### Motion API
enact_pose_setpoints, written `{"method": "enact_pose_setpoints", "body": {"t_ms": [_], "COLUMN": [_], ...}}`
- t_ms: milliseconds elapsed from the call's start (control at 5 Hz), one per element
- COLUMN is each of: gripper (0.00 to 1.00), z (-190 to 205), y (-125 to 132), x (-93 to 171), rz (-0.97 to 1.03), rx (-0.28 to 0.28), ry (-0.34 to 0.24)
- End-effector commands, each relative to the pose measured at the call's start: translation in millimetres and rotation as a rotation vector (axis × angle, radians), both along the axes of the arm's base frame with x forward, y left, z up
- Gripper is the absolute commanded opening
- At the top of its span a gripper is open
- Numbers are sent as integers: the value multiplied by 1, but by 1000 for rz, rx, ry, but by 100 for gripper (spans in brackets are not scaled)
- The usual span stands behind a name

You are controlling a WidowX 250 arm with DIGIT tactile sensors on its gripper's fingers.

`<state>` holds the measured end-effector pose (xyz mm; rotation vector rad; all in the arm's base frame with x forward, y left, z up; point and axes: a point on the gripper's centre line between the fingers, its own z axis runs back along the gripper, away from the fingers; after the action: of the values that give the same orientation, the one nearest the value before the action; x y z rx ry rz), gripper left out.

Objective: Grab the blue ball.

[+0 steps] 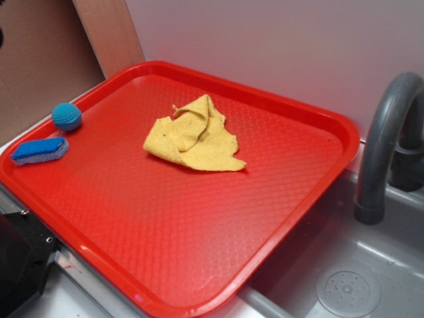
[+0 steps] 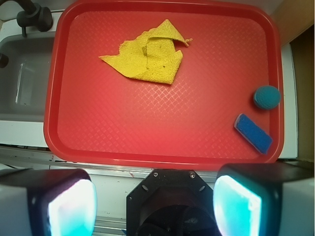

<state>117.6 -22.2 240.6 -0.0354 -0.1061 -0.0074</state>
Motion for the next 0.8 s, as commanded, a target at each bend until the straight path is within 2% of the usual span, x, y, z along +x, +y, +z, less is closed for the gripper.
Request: {"method": "enact_pose_setpoints", "body": {"t_ms": [0,200,400,600], "gripper": [100,100,100,100], "z": [0,1,5,-3], "y": [0,24,42,66], "x": [0,14,28,35], "rz": [0,250,496,753], "rx": [0,-79,-123,-198], "ry": [0,-3,-69,-30]}}
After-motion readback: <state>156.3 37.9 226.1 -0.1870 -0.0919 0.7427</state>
